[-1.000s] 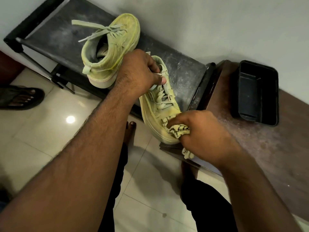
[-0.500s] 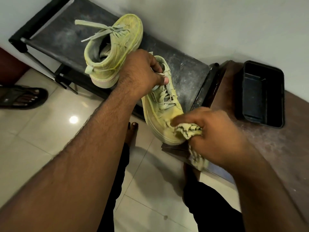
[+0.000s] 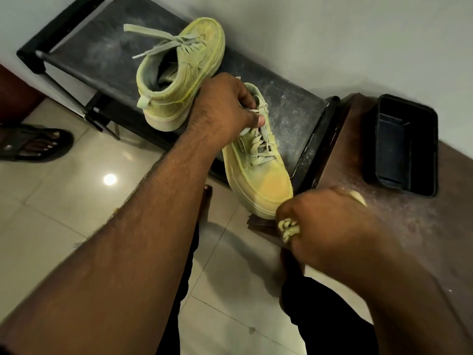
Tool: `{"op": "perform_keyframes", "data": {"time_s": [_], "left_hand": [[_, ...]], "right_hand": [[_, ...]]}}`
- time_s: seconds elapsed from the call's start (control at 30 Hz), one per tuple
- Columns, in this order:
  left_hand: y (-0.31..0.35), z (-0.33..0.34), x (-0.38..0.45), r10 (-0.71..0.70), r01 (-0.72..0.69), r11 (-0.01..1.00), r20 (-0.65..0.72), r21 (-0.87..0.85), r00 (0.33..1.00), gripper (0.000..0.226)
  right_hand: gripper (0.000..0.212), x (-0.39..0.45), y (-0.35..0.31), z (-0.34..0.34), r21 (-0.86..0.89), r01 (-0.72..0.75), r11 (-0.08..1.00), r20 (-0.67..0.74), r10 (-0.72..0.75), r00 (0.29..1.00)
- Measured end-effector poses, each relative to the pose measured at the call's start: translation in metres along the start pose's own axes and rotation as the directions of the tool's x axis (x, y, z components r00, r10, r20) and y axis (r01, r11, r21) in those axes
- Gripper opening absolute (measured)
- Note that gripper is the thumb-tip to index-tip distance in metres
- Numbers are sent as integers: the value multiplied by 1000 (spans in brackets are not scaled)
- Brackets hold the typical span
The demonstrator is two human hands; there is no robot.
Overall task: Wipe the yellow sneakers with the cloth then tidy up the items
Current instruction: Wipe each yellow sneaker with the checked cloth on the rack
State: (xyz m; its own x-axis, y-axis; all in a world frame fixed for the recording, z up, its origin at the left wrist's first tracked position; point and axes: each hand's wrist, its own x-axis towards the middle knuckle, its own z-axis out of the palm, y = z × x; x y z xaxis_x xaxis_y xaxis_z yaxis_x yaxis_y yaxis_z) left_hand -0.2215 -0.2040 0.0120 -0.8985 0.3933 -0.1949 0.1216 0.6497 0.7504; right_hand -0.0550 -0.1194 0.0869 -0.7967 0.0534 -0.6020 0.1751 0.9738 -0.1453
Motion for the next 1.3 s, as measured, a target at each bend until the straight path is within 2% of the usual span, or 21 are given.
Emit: {"op": "perform_keyframes", "data": {"time_s": [0.07,0.13,0.2,0.23,0.33,0.43,0.53,0.57,0.6,0.63,0.67,0.7,0.73,0.77,0.87,0.97,1.07,1.17,1.23,1.3], "left_hand": [[-1,-1,0,-2,2,1000,6,-12,1000,24],[-1,0,-1,9,-9,1000,6,-16,1000,23],[-1,1,-1,19,-19,1000,0,-15,1000,22],[0,1,-1,21,-21,1000,0,-15,1000,23],[-2,0,0,12,-12,1000,9,-13,1000,24],[-4,1,2,18,-18,1000,3,-14,1000,24],[-4,0,3,15,-15,1000,18,-8,1000,24],[-3,0,3,11,-11,1000,24,-6,1000,23],[-3,-1,3,7,-7,1000,26,-11,1000,22],[-2,-1,3,3,-3,1000,26,-18,1000,22],[-1,-1,2,0,1,1000,25,-24,1000,22],[0,0,1,-6,7,1000,21,-26,1000,22],[1,0,0,-11,11,1000,14,-28,1000,24],[1,0,-1,-14,14,999,6,-31,1000,25],[1,1,-4,-13,13,999,-7,-41,1000,28],[0,3,-4,-13,13,999,-14,-34,1000,32],[0,4,-3,-15,15,999,-20,-34,1000,34],[-1,6,-3,-24,22,999,-38,-40,999,33],[0,7,-2,-23,22,999,-40,-36,999,30],[-1,8,-2,-28,27,999,-39,-35,999,28]], "right_hand": [[30,3,1,-1,-5,21,1000,-158,-22,987],[31,11,-11,3,-4,78,997,-340,-75,937],[30,23,-26,11,-26,117,993,-424,-117,898],[30,29,-32,17,-60,135,989,-412,-148,899],[29,33,-39,34,-117,139,983,-254,-165,953],[27,11,-29,34,-27,100,995,-241,-104,965],[30,-8,-6,28,-44,-38,998,-99,33,995],[31,-13,5,28,-19,-87,996,-75,86,993],[32,-15,13,27,100,-137,986,-82,145,986],[36,-17,21,29,230,-150,962,-146,186,972],[41,-20,26,33,309,-120,944,-312,220,924],[45,-21,26,34,347,-105,932,-475,271,837],[46,-20,24,38,399,-84,913,-591,326,737],[43,-20,20,43,491,-39,870,-643,393,657],[28,-12,6,58,738,53,673,-575,585,571],[22,-4,3,73,846,-8,533,-447,716,537],[9,-3,0,76,905,-55,422,-324,766,555],[19,-6,-14,92,949,-67,307,-205,768,607],[8,-6,-27,106,980,-67,189,-112,791,602],[4,-3,-38,113,1000,22,3,-15,812,584]]}}
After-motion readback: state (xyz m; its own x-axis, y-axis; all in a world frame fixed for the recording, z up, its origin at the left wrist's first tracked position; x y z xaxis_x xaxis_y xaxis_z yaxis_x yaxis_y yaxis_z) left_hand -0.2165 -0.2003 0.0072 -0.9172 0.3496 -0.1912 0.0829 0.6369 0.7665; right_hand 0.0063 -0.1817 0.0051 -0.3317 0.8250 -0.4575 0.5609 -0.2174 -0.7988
